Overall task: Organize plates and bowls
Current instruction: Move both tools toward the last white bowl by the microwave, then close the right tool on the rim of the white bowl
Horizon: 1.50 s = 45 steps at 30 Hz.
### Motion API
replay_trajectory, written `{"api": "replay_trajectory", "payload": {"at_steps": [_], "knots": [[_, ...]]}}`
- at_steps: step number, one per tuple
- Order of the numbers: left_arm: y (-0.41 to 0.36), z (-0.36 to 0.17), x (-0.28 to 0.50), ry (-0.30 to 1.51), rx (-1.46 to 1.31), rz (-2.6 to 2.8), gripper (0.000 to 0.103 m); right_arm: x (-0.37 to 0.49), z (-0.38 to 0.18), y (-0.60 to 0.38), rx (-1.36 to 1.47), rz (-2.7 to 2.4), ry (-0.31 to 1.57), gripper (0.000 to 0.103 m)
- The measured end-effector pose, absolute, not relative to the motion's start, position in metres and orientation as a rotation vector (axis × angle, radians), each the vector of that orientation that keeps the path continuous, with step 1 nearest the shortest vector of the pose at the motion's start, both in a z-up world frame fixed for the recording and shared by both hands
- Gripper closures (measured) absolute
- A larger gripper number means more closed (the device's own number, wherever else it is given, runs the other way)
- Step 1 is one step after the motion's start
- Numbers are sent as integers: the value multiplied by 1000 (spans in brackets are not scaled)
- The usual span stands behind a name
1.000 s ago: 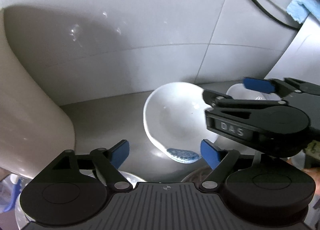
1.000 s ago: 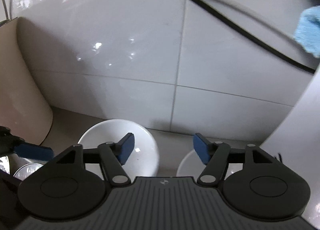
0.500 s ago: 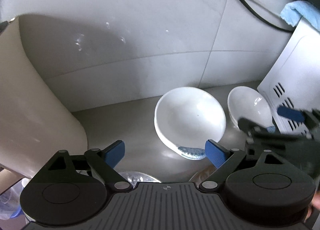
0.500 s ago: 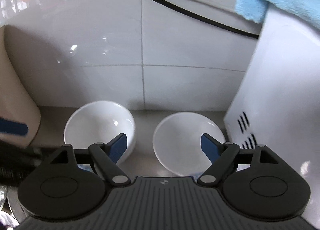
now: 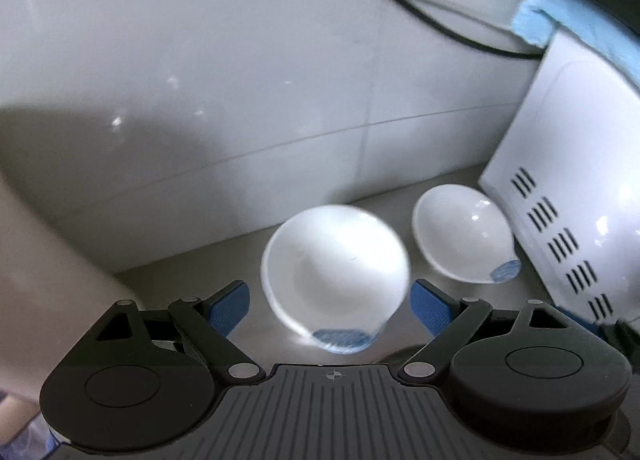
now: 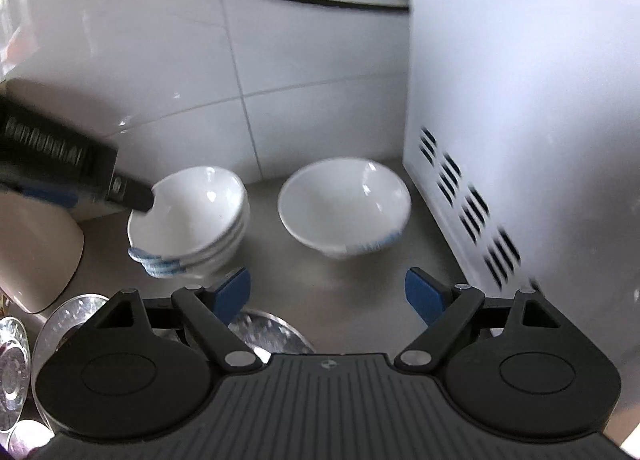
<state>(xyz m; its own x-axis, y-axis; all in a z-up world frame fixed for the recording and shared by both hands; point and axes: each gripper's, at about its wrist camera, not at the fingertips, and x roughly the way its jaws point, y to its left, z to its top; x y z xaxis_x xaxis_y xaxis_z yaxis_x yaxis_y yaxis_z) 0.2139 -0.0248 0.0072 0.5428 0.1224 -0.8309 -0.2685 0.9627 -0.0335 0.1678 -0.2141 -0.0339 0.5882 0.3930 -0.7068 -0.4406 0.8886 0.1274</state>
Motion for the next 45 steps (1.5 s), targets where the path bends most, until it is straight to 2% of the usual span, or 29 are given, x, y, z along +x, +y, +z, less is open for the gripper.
{"api": "replay_trajectory", "payload": {"at_steps": [15,20,25,28,34,37,45], "knots": [[-51,-9,287,1019,-48,28,0,164,-46,-253,176,397,804,18],[-58,-18,313,1027,-23,-14,0,171,-47,-253,211,376,802,27],[-58,-32,335,1065,-16,-26,0,181,-49,-252,266,353,809,29],[-55,-41,343,1092,-33,-25,0,187,-50,-248,281,354,811,40],[-49,-51,348,1107,-59,-28,0,198,-51,-241,282,330,801,42],[-48,-54,351,1115,-77,-30,0,202,-54,-240,286,319,800,53],[-49,-60,358,1145,-105,-34,3,213,-58,-235,283,291,806,55]]}}
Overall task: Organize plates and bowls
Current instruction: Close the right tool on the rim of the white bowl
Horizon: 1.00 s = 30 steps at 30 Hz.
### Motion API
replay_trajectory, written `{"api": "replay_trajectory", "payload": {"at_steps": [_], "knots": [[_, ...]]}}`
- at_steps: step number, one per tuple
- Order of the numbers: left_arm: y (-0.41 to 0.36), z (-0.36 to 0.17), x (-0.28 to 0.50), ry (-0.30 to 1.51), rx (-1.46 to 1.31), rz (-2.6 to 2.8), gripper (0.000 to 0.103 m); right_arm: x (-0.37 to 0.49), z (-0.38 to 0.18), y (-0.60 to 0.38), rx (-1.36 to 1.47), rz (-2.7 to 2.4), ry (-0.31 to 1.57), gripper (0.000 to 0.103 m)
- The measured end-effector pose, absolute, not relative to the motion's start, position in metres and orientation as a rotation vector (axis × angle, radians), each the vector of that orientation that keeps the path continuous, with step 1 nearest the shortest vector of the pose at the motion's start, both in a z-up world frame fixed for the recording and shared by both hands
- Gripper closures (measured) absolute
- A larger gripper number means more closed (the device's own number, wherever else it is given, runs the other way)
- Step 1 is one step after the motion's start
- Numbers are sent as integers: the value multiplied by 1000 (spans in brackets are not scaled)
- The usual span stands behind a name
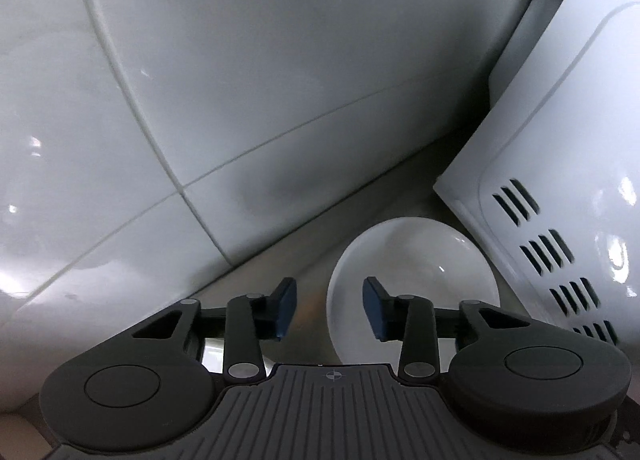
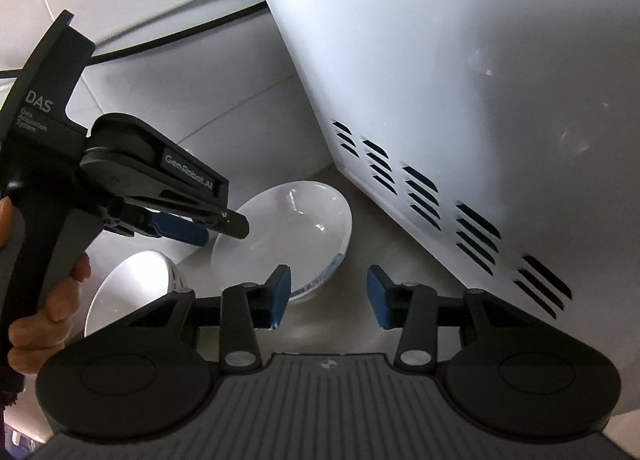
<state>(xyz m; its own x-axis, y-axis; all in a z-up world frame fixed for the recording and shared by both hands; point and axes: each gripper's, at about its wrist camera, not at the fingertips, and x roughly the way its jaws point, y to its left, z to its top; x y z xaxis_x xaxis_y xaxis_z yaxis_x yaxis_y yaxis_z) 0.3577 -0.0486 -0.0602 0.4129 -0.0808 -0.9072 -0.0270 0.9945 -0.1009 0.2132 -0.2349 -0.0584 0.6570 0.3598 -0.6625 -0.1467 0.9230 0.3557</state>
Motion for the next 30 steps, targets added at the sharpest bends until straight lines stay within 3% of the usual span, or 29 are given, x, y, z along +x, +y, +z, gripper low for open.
{"api": "replay_trajectory", "payload": {"at_steps": [5,18,30], "knots": [[-53,-65,361,1160,-103,-42,7,218,-60,-229,273,300,809,66],[-69,-85,372,1186,-79,-26,13,239,-68,-219,249,310,832,73],[-75,-68,363,1157,-35,-19,13,242,-62,-224,282,340,855,74]]}}
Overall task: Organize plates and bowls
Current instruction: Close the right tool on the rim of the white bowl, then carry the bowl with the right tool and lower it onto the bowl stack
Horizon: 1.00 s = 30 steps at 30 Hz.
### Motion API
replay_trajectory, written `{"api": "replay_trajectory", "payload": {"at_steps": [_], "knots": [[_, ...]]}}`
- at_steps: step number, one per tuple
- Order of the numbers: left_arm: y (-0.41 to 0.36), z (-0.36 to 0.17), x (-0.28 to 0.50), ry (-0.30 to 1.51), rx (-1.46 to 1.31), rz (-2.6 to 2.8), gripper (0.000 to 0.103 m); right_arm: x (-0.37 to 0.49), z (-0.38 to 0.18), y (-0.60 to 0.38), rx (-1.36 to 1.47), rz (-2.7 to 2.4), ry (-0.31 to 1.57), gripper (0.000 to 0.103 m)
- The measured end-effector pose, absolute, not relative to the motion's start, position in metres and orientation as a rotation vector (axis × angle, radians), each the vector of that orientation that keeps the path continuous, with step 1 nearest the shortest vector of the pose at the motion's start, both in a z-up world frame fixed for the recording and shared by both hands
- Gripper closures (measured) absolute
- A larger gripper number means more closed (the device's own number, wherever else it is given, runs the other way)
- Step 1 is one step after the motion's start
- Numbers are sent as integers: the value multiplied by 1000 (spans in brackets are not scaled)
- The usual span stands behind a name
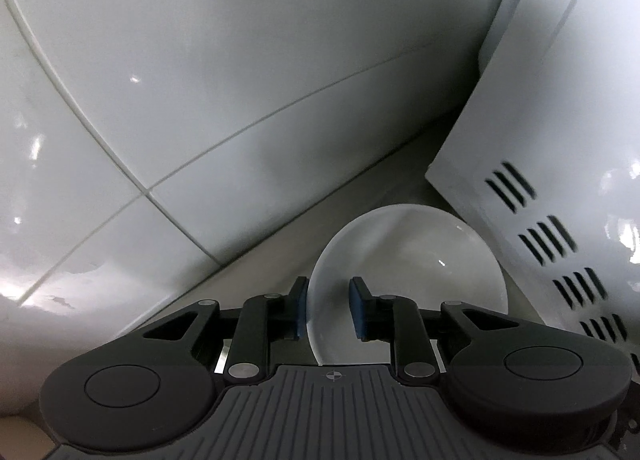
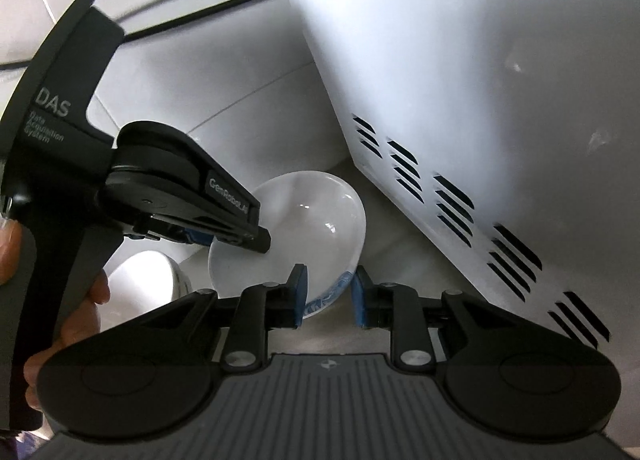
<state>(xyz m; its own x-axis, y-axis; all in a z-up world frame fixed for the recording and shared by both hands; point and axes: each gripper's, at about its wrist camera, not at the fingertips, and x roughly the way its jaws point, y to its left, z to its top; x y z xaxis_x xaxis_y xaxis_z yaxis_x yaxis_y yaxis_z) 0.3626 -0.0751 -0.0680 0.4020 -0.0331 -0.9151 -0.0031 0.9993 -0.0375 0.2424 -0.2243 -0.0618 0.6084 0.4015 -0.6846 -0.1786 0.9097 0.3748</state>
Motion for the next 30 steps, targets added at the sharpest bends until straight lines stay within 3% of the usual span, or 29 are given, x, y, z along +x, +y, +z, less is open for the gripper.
{"api": "replay_trajectory", "payload": {"at_steps": [17,30], "knots": [[-72,-25,321,1077,17,21,9,227,-23,-238,428,422,887,74],[-19,12,277,1048,0,112,6,202,-6,-198,436,536,927,75]]}}
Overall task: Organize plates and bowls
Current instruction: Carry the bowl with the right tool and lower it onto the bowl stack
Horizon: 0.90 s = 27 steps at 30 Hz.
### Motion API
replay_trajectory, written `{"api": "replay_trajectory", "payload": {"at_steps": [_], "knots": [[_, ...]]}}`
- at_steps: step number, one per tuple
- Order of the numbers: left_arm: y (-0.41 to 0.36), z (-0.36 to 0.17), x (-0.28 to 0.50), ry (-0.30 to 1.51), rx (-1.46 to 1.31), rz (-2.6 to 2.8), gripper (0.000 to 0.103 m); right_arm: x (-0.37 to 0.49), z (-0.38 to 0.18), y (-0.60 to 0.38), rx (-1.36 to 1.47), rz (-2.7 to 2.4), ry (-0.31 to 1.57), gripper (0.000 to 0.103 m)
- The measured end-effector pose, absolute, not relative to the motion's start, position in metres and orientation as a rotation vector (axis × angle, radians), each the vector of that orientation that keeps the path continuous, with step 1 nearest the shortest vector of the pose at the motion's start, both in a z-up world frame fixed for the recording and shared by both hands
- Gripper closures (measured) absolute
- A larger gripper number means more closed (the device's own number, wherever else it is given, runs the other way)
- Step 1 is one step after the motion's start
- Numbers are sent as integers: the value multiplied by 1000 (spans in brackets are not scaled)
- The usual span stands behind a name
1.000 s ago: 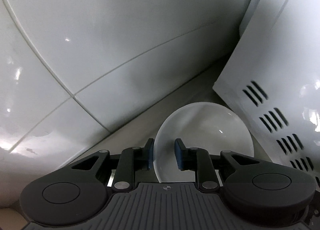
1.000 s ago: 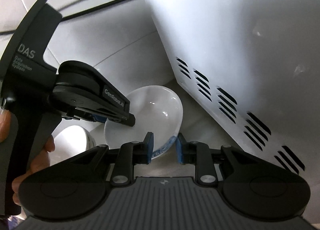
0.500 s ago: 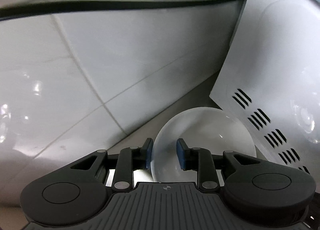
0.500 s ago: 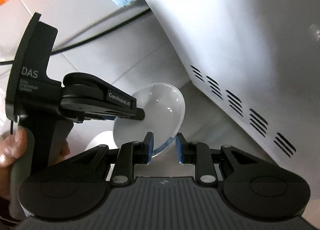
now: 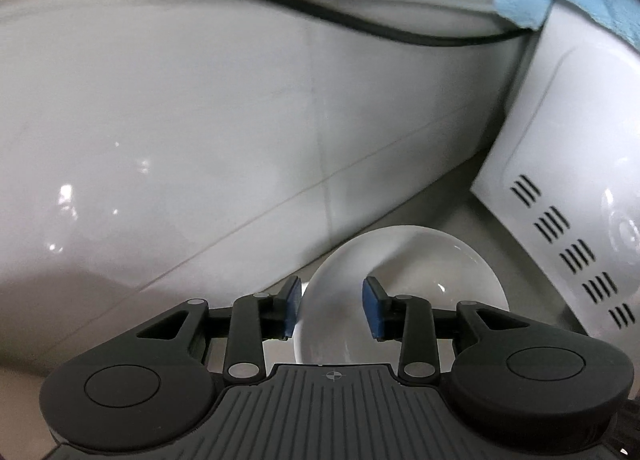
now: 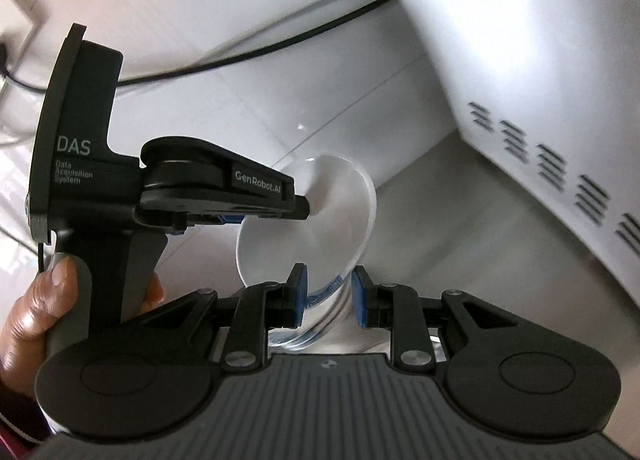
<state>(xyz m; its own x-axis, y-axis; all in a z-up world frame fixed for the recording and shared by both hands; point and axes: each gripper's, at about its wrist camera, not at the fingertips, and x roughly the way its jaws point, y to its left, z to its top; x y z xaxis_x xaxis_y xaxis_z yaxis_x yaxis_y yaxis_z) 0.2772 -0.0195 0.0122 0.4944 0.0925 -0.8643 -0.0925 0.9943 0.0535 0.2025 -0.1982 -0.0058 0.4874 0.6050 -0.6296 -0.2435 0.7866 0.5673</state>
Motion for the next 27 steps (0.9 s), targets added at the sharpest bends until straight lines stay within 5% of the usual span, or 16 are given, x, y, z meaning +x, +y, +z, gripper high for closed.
{"api": "replay_trajectory", "payload": {"at_steps": [27], "knots": [[25,-20,277,1099,-76,117,2,222,-44,-148,481,570,1063,73]]}}
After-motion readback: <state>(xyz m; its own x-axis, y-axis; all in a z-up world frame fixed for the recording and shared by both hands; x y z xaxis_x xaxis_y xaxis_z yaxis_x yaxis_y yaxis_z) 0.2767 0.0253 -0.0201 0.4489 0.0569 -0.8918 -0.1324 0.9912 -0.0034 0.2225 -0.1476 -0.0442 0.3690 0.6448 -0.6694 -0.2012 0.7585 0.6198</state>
